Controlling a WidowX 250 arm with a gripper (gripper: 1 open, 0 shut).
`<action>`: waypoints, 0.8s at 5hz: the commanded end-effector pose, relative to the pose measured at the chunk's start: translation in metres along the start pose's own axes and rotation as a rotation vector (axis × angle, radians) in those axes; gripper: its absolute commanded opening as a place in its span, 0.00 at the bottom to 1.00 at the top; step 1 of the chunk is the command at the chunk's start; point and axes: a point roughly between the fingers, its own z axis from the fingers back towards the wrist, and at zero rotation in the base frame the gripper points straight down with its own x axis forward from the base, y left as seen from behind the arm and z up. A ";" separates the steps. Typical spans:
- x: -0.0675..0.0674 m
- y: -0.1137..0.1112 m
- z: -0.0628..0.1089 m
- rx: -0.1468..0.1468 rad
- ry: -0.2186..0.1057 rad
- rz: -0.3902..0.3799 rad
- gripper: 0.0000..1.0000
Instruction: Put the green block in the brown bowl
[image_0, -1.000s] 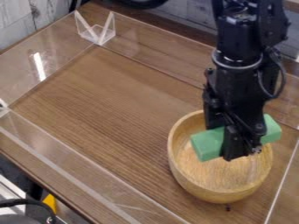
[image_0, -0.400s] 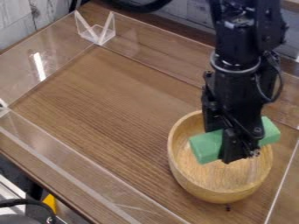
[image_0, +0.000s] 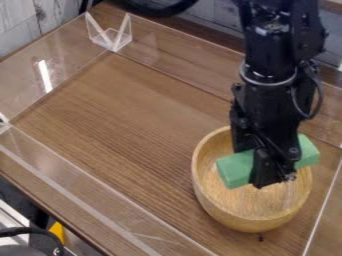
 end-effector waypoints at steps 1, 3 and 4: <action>0.003 0.001 0.004 0.003 -0.022 0.001 0.00; 0.002 0.003 0.002 -0.003 -0.017 0.011 0.00; 0.001 0.004 0.001 -0.005 -0.014 0.016 0.00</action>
